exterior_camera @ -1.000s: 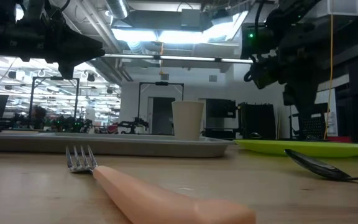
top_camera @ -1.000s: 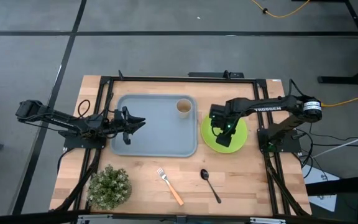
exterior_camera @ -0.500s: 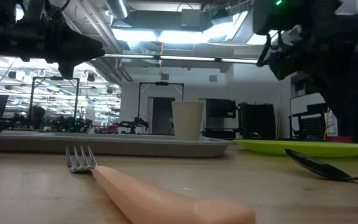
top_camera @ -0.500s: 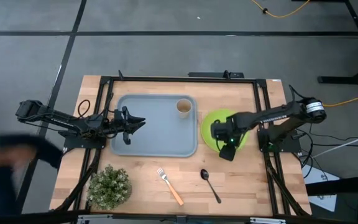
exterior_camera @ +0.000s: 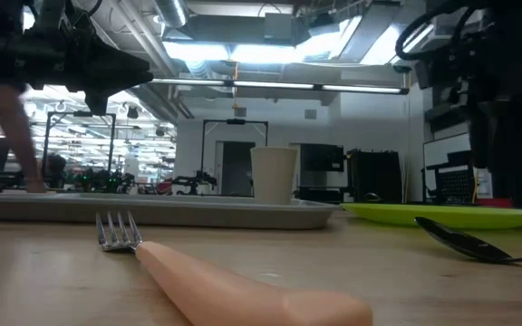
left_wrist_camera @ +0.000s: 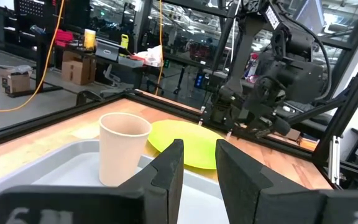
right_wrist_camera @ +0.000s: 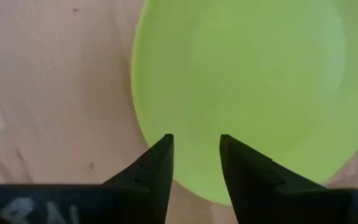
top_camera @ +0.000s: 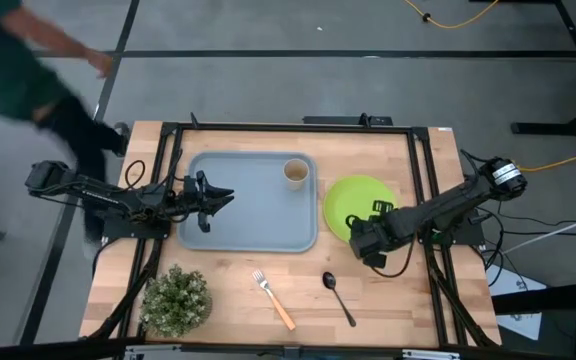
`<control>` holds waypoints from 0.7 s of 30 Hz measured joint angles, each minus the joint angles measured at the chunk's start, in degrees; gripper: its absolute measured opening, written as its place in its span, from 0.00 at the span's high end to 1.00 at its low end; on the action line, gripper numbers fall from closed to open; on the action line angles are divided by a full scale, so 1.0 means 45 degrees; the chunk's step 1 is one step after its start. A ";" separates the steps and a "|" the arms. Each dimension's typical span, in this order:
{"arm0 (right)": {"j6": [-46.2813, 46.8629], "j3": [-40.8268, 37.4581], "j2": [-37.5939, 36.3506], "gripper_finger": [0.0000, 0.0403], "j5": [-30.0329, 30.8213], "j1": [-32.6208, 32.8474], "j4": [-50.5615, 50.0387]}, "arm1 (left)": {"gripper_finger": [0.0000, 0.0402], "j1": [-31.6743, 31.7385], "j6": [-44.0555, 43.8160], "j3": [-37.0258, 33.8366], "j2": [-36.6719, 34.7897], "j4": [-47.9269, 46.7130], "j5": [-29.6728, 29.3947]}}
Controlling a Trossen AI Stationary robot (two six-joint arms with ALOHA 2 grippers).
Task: Pick and place plate/cup/fork/spoon on tray
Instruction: Put the green plate on the gray tray to the bottom left of the brown cup
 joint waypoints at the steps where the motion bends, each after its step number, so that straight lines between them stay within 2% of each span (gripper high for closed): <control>1: -0.0121 -0.0017 0.0004 0.66 -0.0218 0.0087 0.0091 | 0.79 0.0004 0.0000 0.0000 -0.0001 -0.0001 -0.0002; 7: -0.0745 -0.1405 0.0019 0.66 -0.1353 0.0653 0.1602 | 0.79 0.0002 0.0005 0.0000 0.0000 -0.0005 0.0001; 12: 0.0276 -0.2138 0.0034 0.66 -0.0629 0.0889 0.1560 | 0.79 0.0001 0.0005 0.0000 -0.0005 0.0000 0.0001; 21: 0.0339 -0.2959 0.0029 0.66 -0.0594 0.0917 0.1965 | 0.79 0.0004 0.0005 0.0000 0.0000 -0.0005 0.0006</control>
